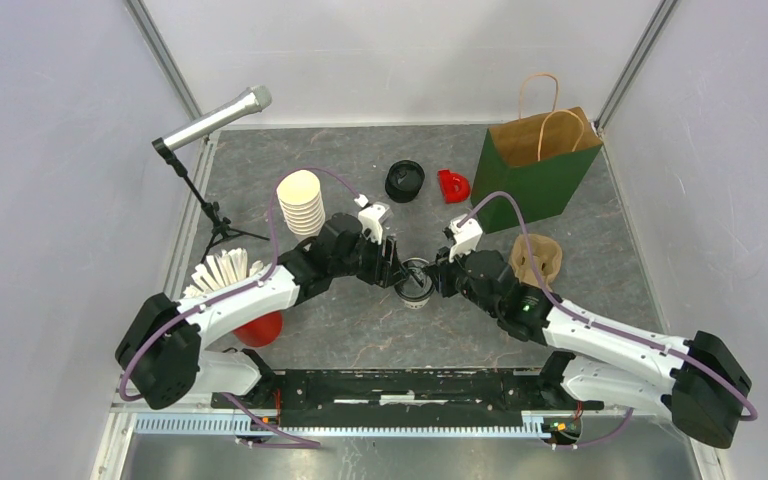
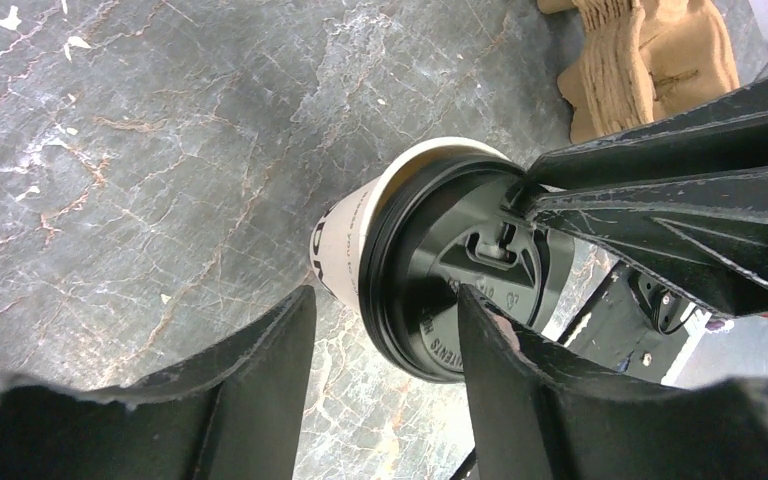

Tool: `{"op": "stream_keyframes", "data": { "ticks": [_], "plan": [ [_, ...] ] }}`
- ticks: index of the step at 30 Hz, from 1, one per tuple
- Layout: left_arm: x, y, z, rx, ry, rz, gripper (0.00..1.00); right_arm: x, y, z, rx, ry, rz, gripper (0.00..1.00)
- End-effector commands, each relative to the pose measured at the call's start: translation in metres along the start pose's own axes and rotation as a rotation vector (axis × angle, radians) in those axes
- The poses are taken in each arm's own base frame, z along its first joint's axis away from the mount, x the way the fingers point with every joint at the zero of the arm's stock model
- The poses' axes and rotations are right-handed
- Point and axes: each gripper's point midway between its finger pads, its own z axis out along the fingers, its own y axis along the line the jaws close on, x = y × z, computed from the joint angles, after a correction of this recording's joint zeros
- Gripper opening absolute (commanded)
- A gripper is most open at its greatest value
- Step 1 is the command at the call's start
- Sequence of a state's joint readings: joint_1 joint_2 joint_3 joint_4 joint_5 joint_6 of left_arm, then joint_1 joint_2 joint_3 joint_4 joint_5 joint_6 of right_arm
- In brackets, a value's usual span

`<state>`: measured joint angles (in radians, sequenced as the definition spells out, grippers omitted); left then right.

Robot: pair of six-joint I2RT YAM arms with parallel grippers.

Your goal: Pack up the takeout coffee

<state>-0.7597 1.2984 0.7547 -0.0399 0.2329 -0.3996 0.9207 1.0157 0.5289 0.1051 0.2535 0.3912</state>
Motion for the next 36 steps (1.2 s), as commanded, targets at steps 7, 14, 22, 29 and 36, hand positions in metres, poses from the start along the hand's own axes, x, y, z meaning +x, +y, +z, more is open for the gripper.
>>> {"op": "stream_keyframes", "data": {
  "ticks": [7,14,22,29,36],
  "plan": [
    [-0.023,-0.007,-0.011,-0.013,-0.054,0.025,0.65,-0.028,0.0,0.005,0.015,-0.034,0.023,0.21],
    [-0.018,-0.005,-0.005,-0.015,-0.031,0.023,0.61,-0.027,-0.005,0.008,0.022,-0.026,0.024,0.21],
    [-0.021,-0.004,-0.003,-0.021,-0.028,0.035,0.59,-0.028,-0.01,0.012,0.033,-0.026,0.017,0.21],
    [-0.018,0.007,0.003,-0.074,-0.007,0.047,0.55,-0.026,-0.01,0.016,0.032,-0.02,0.012,0.21],
    [-0.012,0.014,0.009,-0.094,0.014,0.045,0.52,-0.028,-0.011,0.015,0.036,-0.023,0.007,0.23]
  ]
}}
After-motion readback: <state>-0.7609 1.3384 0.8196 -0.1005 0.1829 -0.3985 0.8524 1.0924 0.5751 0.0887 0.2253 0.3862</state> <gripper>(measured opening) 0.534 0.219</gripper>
